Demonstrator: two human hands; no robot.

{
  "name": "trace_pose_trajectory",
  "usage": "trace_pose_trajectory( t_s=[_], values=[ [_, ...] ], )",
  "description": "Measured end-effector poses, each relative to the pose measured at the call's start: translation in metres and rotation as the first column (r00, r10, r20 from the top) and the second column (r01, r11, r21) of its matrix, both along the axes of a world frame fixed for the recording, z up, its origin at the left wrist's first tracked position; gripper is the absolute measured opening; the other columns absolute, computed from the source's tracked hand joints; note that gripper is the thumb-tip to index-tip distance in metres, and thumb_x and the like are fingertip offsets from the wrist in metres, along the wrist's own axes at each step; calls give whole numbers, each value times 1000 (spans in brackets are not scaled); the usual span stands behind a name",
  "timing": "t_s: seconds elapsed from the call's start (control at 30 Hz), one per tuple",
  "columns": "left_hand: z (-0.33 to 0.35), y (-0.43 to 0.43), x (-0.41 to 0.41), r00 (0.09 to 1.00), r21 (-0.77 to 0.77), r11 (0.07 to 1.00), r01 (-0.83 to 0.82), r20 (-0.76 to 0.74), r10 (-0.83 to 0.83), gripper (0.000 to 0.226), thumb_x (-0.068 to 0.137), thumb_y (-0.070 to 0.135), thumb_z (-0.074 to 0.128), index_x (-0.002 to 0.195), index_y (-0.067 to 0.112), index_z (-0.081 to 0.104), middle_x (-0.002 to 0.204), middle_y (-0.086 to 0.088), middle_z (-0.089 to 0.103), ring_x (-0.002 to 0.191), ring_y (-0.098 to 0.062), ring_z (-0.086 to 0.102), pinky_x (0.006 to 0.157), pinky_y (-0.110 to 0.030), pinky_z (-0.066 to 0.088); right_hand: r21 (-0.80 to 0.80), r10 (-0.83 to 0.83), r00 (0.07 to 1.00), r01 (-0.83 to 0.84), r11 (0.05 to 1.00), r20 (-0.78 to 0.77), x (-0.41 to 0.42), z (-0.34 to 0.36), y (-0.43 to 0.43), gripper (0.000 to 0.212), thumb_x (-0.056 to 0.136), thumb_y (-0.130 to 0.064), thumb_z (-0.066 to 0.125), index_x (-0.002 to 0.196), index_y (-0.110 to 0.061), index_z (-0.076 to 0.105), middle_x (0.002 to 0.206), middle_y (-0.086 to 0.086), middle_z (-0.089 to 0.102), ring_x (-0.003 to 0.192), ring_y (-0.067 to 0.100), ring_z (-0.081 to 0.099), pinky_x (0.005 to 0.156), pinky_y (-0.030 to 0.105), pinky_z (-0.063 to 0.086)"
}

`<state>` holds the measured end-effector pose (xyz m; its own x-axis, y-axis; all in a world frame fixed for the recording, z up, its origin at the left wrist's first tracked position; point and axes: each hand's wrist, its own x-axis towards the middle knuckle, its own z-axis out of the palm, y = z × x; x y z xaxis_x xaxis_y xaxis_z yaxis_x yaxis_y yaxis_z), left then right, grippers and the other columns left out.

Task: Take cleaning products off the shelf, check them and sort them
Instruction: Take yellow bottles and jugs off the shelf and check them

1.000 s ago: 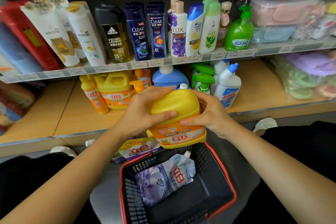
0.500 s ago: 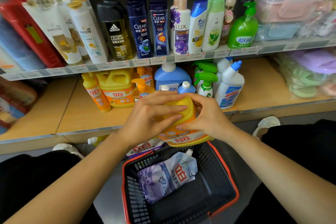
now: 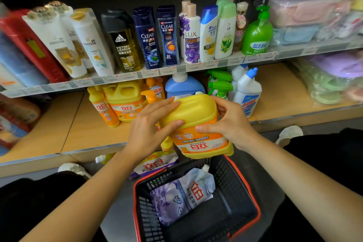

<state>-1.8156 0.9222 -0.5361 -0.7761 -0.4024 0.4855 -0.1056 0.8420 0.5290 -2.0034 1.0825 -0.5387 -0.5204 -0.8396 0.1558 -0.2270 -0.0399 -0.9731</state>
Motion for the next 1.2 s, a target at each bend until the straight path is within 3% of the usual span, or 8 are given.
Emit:
trace_pose_trajectory(
  t_s=[0.23, 0.37, 0.5, 0.67, 0.77, 0.87, 1.0, 1.2],
  values=[
    [-4, -3, -2, 995, 445, 894, 46, -103, 0, 37, 91, 36, 66, 126, 25, 70, 143, 5, 60, 136, -5, 52, 98, -47, 56, -29, -3, 999, 4, 1000, 40, -5, 3, 3, 77, 49, -30, 96, 119, -37, 65, 113, -15, 72, 105, 6, 69, 81, 20, 57],
    [-1, -1, -3, 984, 381, 921, 84, -176, -18, 29, 95, 23, 66, 122, 18, 72, 137, 3, 65, 134, -13, 55, 106, -48, 51, -25, -5, 996, 8, 1000, 92, -8, 5, 3, 69, 49, -36, 97, 109, -50, 68, 114, -13, 73, 104, 9, 70, 79, 24, 59],
    [-1, 1, -5, 986, 264, 961, 85, -164, -41, 34, 94, 15, 68, 128, 11, 69, 135, 0, 66, 134, -17, 55, 109, -50, 48, -28, -23, 987, 28, 999, 157, -9, 1, 2, 75, 50, -33, 97, 119, -35, 66, 114, -6, 74, 103, 15, 72, 79, 32, 61],
    [-15, 2, -2, 955, 375, 923, -91, -229, 187, 47, 87, 6, 78, 131, 17, 65, 119, 0, 69, 94, -11, 71, 71, -29, 61, -58, -68, 950, 89, 994, 304, -11, 1, 0, 78, 51, -25, 94, 123, -17, 66, 112, 7, 75, 102, 26, 72, 82, 44, 61],
    [-29, 0, 1, 986, 594, 793, -134, 3, 164, 53, 85, 21, 82, 133, 26, 60, 113, 0, 69, 88, -11, 70, 76, -33, 62, -70, -106, 919, 143, 987, 380, -13, 6, -2, 78, 52, -27, 91, 124, -13, 65, 113, 8, 74, 101, 27, 73, 78, 42, 60],
    [-49, 1, 7, 971, 820, 540, -189, 238, -22, 46, 87, 53, 72, 124, 26, 68, 110, 0, 75, 103, -23, 70, 91, -50, 59, -79, -120, 891, 171, 982, 438, -13, 10, -7, 69, 57, -26, 88, 120, -12, 65, 110, 7, 75, 99, 27, 73, 78, 45, 60],
    [-59, 2, 21, 968, 945, 289, -151, 200, -149, 66, 80, 68, 67, 125, 20, 68, 118, -3, 75, 110, -23, 72, 84, -33, 60, -98, -100, 869, 168, 981, 485, -8, 12, -17, 73, 61, -25, 86, 128, -13, 58, 111, 6, 75, 100, 26, 73, 80, 47, 61],
    [-51, -9, 57, 992, 923, 367, -114, 87, 89, 72, 88, 62, 64, 112, -5, 67, 97, -20, 75, 93, -35, 72, 84, -41, 61, -79, 36, 841, 8, 997, 539, 7, 7, -46, 58, 73, -22, 79, 125, -22, 54, 121, 8, 70, 103, 28, 72, 78, 54, 60]
  ],
)
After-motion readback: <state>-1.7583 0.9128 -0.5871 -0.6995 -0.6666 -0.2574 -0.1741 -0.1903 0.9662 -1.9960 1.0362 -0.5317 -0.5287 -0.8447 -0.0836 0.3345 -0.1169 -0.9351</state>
